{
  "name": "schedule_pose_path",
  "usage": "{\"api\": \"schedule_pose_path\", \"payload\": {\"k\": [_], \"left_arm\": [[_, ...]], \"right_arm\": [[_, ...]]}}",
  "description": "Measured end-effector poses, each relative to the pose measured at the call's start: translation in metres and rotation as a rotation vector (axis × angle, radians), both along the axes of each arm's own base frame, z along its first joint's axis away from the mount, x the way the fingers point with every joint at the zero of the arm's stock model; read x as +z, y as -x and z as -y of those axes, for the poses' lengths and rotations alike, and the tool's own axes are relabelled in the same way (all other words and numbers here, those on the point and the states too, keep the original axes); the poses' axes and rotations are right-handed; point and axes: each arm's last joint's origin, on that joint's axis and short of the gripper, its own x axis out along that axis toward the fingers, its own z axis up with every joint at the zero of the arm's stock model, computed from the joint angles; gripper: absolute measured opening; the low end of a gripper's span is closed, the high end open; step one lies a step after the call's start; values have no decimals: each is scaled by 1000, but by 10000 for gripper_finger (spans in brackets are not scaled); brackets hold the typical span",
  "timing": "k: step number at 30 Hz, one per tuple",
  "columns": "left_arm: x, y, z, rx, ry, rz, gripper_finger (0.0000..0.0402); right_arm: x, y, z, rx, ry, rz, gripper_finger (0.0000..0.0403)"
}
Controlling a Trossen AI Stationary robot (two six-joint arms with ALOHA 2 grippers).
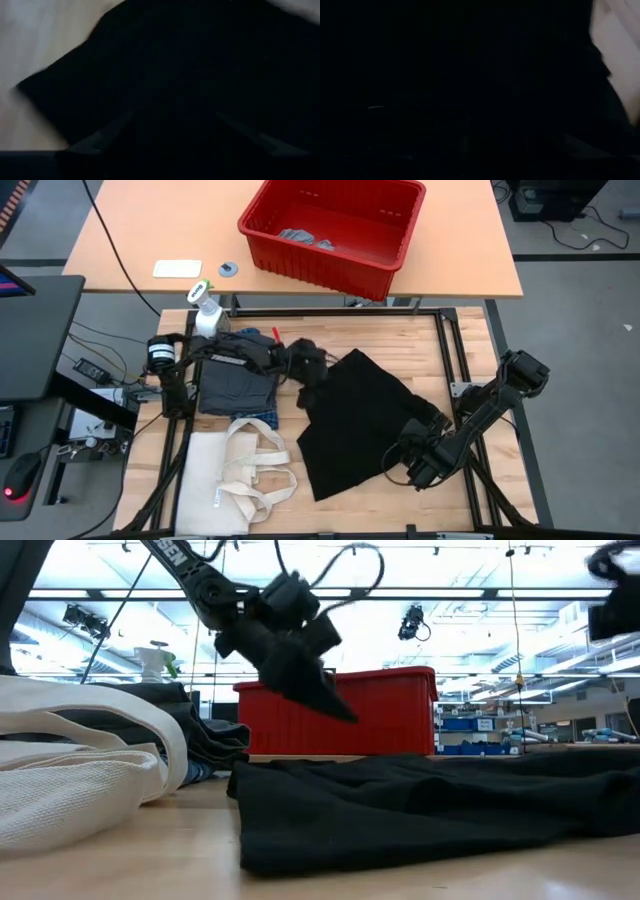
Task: Fold Laundry from Bin
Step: Fold the black shirt
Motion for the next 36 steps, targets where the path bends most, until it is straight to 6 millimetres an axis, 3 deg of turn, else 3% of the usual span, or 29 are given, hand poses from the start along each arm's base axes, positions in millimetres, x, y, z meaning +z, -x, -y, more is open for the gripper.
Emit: {"api": "schedule_pose_path", "payload": {"k": [4,10,18,23,29,33,36], "left_arm": [[-3,-15,36,-104,19,83,258],[-31,-29,81,-160,-59,94,258],[-57,-24,76,-53,-57,-82,258],[-55,-21,70,-47,-42,-103,258],[-27,-17,79,-135,-91,-32,258],[-10,-8,91,-251,-100,44,257],[-10,10,109,-358,-119,274,246]], "right_arm": [[-1,12,11,-64,39,-51,189],[-4,17,25,-67,95,-83,189],[-2,25,30,-187,-67,-383,189],[22,21,23,-154,39,-279,189],[40,-14,-1,160,108,186,189],[35,-58,-19,343,57,444,189],[26,-92,-26,471,63,545,188]]}}
